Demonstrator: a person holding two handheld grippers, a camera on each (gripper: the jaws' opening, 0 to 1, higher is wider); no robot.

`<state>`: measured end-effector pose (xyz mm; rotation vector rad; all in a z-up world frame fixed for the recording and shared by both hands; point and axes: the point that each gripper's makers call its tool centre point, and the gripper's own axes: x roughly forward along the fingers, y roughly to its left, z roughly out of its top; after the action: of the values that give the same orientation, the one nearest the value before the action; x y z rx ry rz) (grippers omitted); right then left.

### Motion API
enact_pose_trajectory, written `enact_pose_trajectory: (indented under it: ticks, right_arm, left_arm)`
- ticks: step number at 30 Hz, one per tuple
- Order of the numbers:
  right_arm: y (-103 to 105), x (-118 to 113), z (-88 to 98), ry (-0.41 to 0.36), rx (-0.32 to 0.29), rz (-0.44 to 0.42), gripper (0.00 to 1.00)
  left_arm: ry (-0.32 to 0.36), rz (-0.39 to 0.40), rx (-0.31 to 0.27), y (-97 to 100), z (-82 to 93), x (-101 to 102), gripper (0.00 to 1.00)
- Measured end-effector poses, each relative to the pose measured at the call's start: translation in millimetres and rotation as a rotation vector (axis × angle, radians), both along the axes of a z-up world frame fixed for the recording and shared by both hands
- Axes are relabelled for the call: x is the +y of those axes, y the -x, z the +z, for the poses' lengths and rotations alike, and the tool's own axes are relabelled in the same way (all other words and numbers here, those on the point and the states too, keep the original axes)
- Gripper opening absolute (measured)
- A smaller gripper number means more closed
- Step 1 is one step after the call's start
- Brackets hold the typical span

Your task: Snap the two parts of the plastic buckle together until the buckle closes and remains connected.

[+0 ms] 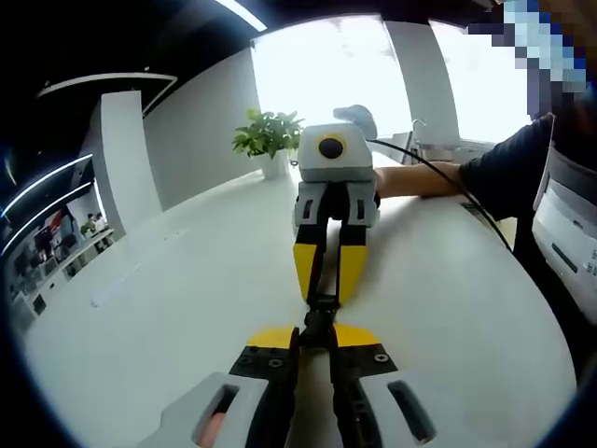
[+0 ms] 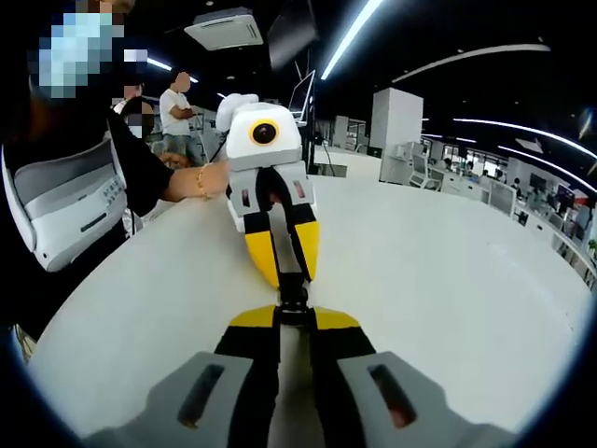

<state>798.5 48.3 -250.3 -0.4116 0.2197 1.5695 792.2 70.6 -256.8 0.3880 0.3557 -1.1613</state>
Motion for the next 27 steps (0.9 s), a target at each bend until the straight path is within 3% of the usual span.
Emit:
enact_pose_trajectory:
  ticks: [9,27]
  right_arm:
    - [-0.6,2.5,-0.8,-0.013,0.021,0.008,0.1]
    - [-0.8,3.6,-1.0,0.008,-0.001,0.027,0.1]
  left_arm:
    - [0.018,-0.003,0.017,0.2,-0.5,0.3,0.11]
    - [0.006,-0.02,-0.001,1.1,-0.3,0.6,0.11]
